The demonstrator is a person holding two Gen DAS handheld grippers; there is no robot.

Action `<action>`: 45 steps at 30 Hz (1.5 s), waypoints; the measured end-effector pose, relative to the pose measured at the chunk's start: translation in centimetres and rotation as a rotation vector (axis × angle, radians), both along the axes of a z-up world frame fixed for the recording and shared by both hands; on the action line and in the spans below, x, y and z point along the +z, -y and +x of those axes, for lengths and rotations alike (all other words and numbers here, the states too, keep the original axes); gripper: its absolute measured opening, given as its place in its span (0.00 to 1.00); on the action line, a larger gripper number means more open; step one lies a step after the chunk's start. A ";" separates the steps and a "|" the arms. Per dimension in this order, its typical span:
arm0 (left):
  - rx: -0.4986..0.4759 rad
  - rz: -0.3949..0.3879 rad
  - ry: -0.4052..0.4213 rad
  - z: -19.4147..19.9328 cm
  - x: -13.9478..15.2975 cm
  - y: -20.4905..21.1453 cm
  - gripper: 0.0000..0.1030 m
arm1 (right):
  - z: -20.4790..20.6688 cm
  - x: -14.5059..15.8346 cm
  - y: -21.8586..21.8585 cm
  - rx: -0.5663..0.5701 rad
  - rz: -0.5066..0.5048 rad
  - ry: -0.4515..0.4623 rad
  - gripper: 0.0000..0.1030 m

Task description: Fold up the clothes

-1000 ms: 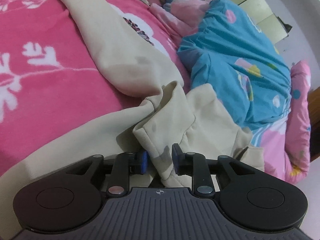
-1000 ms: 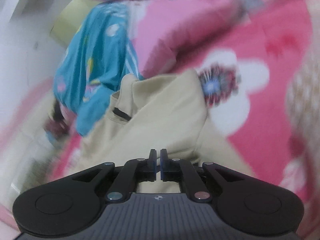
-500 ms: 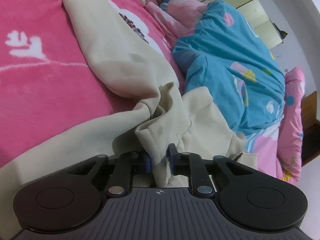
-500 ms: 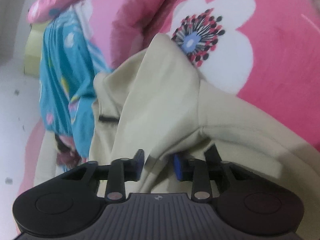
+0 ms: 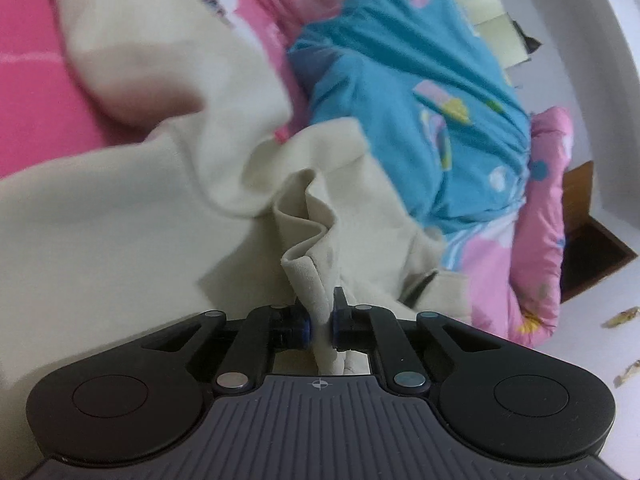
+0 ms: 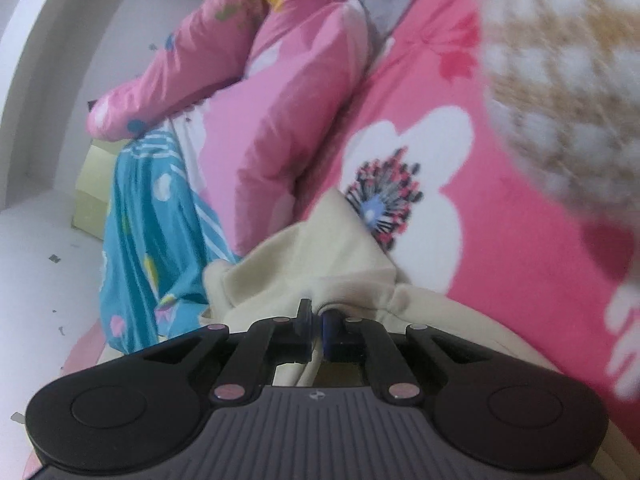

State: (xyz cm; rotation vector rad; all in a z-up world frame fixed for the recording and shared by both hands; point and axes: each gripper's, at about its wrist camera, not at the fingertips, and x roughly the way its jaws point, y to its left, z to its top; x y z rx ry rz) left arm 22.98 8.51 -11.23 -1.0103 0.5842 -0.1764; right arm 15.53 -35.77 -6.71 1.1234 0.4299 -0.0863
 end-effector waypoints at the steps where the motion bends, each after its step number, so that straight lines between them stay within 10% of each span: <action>1: 0.002 0.008 -0.004 -0.1 0.0 -0.1 0.07 | 0.0 0.0 -0.1 0.001 -0.007 0.000 0.04; 17: 0.031 0.194 -0.032 -0.8 0.9 0.4 0.13 | -1.4 0.9 -0.7 0.119 -0.114 -0.117 0.15; 27: 0.094 0.329 0.016 -3.5 3.1 0.7 0.46 | -3.9 3.1 -1.2 0.170 -0.205 -0.120 0.18; 37: 0.172 0.470 0.108 -6.8 5.6 0.7 0.47 | -3.6 8.8 -3.7 0.277 -0.476 -0.050 0.18; 45: -0.024 0.534 0.105 -2.1 4.7 3.4 0.46 | 3.4 12.1 -3.7 0.385 -0.641 -0.113 0.36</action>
